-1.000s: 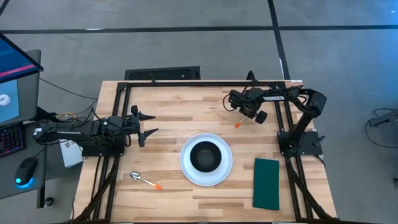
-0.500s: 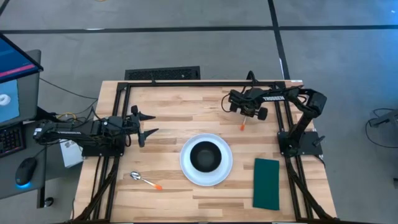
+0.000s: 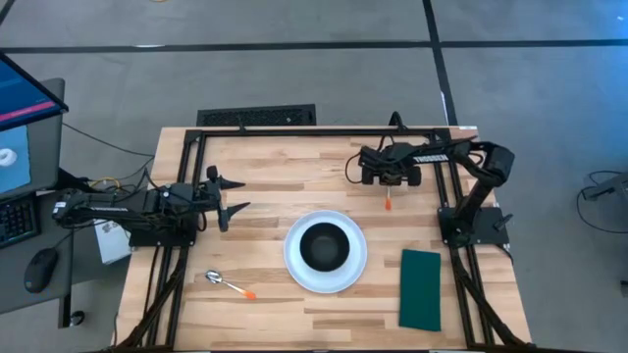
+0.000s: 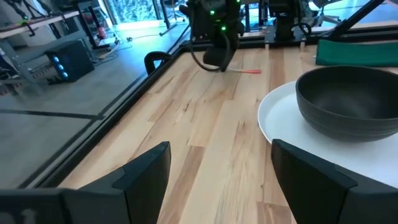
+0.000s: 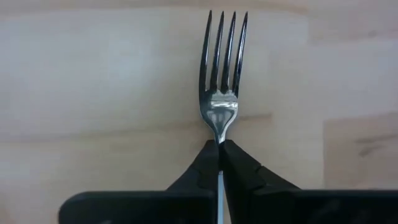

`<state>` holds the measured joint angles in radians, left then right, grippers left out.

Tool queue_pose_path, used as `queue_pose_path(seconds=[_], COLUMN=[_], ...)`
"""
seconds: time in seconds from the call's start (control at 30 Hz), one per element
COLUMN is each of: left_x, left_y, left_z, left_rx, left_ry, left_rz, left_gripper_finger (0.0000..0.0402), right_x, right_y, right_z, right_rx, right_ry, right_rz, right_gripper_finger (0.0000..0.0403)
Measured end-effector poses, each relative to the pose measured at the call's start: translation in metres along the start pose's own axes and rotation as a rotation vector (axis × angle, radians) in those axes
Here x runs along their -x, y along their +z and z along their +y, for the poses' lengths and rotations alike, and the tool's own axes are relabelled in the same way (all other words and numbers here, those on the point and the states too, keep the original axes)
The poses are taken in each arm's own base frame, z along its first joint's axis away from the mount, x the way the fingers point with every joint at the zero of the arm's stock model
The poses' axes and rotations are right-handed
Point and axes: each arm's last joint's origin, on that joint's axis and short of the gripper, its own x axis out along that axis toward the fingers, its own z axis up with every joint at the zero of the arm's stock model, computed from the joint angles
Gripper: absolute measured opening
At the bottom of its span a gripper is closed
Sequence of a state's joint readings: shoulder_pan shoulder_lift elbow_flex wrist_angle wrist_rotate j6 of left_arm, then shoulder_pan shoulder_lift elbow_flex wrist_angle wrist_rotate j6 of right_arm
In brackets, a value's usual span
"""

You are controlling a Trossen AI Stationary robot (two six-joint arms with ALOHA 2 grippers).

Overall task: Set table place
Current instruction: Place the orange-handled fork next to the white plate

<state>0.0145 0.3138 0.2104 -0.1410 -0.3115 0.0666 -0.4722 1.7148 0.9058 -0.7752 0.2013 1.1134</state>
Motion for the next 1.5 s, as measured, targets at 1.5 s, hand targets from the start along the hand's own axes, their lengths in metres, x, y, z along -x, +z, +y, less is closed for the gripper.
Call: queue_pose_path(seconds=[1.5], left_x=[0.000], left_y=[0.000], left_z=[0.001], left_rx=[-0.017], left_ry=[0.017], left_rz=[-0.003], left_gripper_finger=[0.0268], right_x=[0.053], right_y=[-0.210], right_z=[0.011], right_rx=[-0.035], right_ry=[0.190], right_rz=[0.107], right_gripper_finger=[0.0022])
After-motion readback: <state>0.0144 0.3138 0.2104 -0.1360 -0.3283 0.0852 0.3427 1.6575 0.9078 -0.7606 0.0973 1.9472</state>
